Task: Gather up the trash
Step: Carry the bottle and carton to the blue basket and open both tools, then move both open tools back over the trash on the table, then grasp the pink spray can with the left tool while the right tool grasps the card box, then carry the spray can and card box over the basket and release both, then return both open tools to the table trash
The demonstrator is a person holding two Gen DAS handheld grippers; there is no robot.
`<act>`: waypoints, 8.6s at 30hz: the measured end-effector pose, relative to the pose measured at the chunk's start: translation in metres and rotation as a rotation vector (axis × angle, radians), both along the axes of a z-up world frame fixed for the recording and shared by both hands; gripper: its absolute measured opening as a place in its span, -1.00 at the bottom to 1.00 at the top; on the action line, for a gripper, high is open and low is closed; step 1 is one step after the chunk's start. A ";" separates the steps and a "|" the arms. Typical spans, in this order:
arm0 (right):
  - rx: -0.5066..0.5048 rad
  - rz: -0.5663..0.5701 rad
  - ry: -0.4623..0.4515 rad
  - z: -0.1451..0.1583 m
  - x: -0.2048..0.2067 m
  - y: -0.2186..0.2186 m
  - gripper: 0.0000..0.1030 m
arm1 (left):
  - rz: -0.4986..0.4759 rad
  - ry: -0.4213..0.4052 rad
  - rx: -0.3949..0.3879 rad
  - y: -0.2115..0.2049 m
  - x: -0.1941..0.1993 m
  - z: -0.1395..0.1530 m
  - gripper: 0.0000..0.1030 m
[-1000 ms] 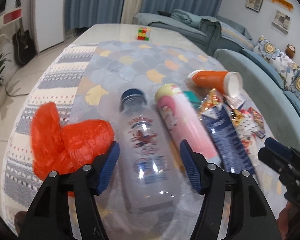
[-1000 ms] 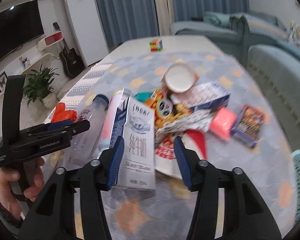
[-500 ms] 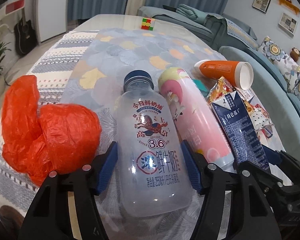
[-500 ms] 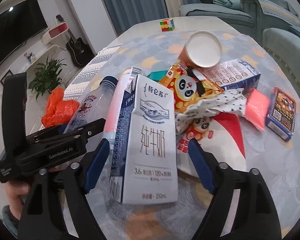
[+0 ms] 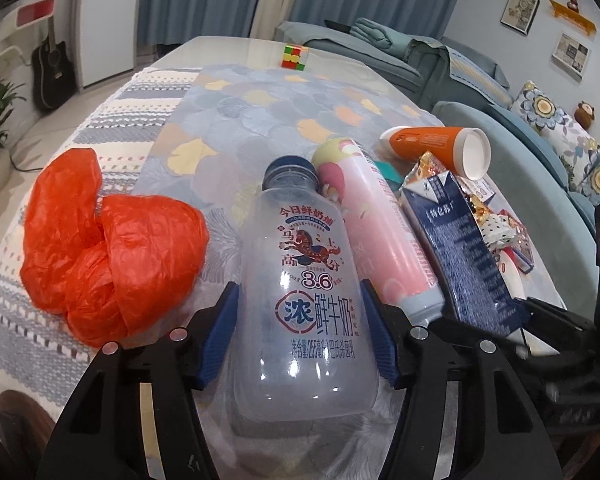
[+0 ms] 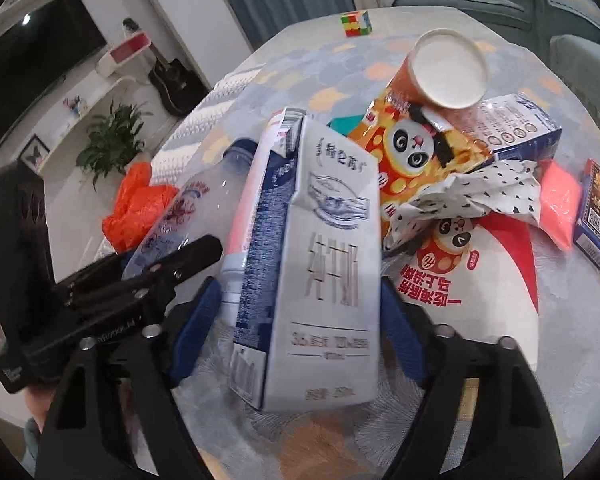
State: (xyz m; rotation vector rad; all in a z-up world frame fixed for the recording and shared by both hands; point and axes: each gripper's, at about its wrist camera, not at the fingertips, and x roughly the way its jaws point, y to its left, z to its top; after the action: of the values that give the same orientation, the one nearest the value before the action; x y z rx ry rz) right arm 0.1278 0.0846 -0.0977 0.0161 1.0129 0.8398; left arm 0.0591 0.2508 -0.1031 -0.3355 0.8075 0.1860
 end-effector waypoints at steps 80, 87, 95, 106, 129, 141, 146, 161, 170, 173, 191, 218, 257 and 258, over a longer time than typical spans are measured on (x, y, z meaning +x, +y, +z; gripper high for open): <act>-0.125 -0.757 -0.103 0.007 -0.053 -0.379 0.21 | -0.684 -0.116 -0.050 -0.337 0.052 0.076 0.34; -0.083 -0.639 -0.188 0.030 -0.050 -0.327 0.21 | -0.482 -0.158 -0.010 -0.251 0.033 0.103 0.37; -0.101 -0.542 -0.244 0.048 -0.026 -0.265 0.22 | -0.139 -0.156 0.108 -0.125 0.011 0.106 0.60; -0.143 -0.550 -0.293 0.045 0.040 -0.185 0.22 | 0.018 -0.090 -0.012 -0.037 0.023 0.048 0.60; -0.154 -0.663 -0.011 -0.020 0.134 -0.138 0.22 | -0.048 0.024 -0.002 -0.046 0.054 -0.009 0.14; -0.329 -0.619 -0.084 -0.023 0.123 -0.120 0.13 | -0.061 -0.032 0.084 -0.063 0.045 0.000 -0.08; -0.231 -0.603 -0.075 -0.019 0.104 -0.140 0.12 | -0.059 -0.074 0.066 -0.061 0.039 0.005 -0.09; -0.057 -0.593 -0.210 0.052 0.024 -0.215 0.12 | -0.135 -0.211 -0.057 -0.075 0.001 0.052 -0.11; -0.042 -0.705 -0.321 0.091 -0.022 -0.285 0.12 | -0.288 -0.336 -0.030 -0.144 -0.014 0.117 -0.11; -0.061 -0.763 -0.337 0.096 -0.034 -0.315 0.12 | -0.377 -0.367 -0.045 -0.183 -0.007 0.136 -0.11; -0.188 -0.949 0.106 -0.031 -0.019 -0.434 0.12 | -0.782 -0.010 -0.085 -0.399 0.081 0.034 -0.11; -0.141 -0.908 0.134 -0.050 -0.033 -0.433 0.35 | -0.803 -0.032 -0.053 -0.394 0.071 0.027 0.26; -0.067 -0.458 -0.230 0.034 -0.056 -0.210 0.36 | 0.392 0.070 0.316 -0.008 -0.017 0.053 0.59; -0.068 -0.448 -0.232 0.034 -0.056 -0.205 0.36 | 0.401 0.077 0.318 -0.002 -0.015 0.049 0.59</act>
State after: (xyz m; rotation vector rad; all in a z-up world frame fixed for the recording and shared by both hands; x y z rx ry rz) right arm 0.0722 -0.1202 -0.0636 0.0829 0.7766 0.3866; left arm 0.0443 0.2489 -0.0537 -0.1870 0.7655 0.6985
